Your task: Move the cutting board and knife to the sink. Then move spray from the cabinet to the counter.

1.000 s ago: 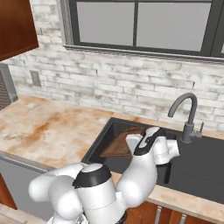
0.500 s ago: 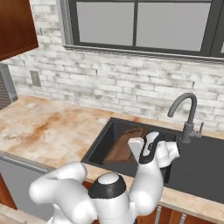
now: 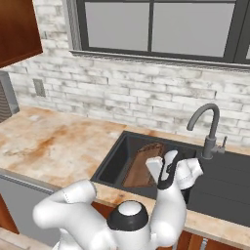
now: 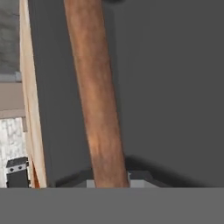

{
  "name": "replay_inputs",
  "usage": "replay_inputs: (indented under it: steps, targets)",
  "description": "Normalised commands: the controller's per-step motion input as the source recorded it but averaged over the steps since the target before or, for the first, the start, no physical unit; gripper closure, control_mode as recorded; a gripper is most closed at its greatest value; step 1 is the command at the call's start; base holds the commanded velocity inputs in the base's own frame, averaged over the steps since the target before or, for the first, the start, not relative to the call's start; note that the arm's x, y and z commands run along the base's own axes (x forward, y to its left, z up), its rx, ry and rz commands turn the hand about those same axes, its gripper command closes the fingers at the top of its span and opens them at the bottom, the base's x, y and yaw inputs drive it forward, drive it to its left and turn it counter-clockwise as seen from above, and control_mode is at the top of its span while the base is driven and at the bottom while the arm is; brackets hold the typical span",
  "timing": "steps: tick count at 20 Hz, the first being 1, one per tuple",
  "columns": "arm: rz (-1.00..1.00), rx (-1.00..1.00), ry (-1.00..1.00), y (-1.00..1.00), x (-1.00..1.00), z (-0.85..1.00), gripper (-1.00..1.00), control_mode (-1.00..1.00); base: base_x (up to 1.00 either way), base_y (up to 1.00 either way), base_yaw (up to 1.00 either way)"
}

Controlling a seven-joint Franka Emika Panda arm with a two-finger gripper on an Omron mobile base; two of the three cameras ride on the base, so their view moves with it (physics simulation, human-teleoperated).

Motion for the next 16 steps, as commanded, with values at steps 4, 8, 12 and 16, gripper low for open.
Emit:
replay_inputs:
  steps: [4, 8, 12, 16]
  targets:
    - [0.00, -0.06, 0.04, 0.00, -0.05, -0.36, 1.00, -1.00, 0.00, 0.00, 0.00]
    - [0.00, -0.03, 0.05, 0.00, -0.01, -0.32, 1.00, -1.00, 0.00, 0.00, 0.00]
    - [0.01, -0.04, 0.07, 0.00, 0.00, -0.34, 1.00, -1.00, 0.00, 0.00, 0.00]
    - [0.06, -0.07, 0.05, 0.00, 0.01, -0.30, 1.00, -1.00, 0.00, 0.00, 0.00]
